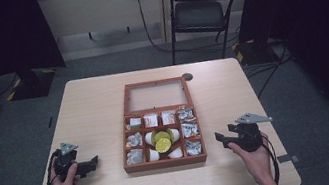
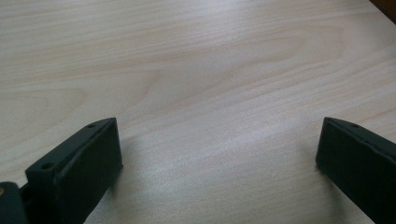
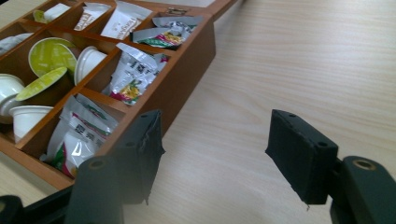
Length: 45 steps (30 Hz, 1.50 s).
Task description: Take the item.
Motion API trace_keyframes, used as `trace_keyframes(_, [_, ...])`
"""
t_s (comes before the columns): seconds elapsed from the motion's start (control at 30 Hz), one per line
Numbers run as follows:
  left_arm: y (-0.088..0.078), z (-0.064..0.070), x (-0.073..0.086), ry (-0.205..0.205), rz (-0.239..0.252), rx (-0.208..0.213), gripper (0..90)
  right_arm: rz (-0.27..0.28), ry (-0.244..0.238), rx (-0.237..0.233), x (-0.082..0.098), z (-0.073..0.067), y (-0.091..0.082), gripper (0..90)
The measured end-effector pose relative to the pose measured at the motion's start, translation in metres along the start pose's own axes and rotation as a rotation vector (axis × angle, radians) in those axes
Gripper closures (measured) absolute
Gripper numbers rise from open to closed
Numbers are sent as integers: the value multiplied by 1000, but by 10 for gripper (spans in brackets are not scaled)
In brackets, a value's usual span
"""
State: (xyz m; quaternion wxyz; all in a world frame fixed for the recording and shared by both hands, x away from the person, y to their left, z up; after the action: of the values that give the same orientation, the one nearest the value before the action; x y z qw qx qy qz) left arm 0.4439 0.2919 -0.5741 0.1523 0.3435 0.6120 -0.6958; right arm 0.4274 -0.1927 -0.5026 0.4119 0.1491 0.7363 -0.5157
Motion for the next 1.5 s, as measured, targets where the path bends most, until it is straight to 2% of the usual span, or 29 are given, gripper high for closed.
trace_keyframes(0.53, [0,0,0,0,0,0,0,19,-69,-73,-32,-36,11,377])
trace_keyframes(0.97, [0,0,0,0,0,0,0,5,-98,-117,-38,-60,25,378])
trace_keyframes(1.33, [0,0,0,0,0,0,0,-9,-162,-178,-51,-94,43,406])
trace_keyframes(1.5, [0,0,0,0,0,0,0,-9,-168,-184,-55,-97,45,410])
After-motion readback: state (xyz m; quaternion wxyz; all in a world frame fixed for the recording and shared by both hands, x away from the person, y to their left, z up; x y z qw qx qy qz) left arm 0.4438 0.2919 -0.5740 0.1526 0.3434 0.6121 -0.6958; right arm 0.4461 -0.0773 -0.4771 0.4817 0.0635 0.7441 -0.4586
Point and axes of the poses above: each handheld gripper's, and its own axes: y roughly forward along the jaws, x roughly out of its underside, z roughly to its right, the point moved 10 cm from there along y, roughly forward along the jaws, and after that the axes turned 4 degrees about -z, right-handed, at the moved point
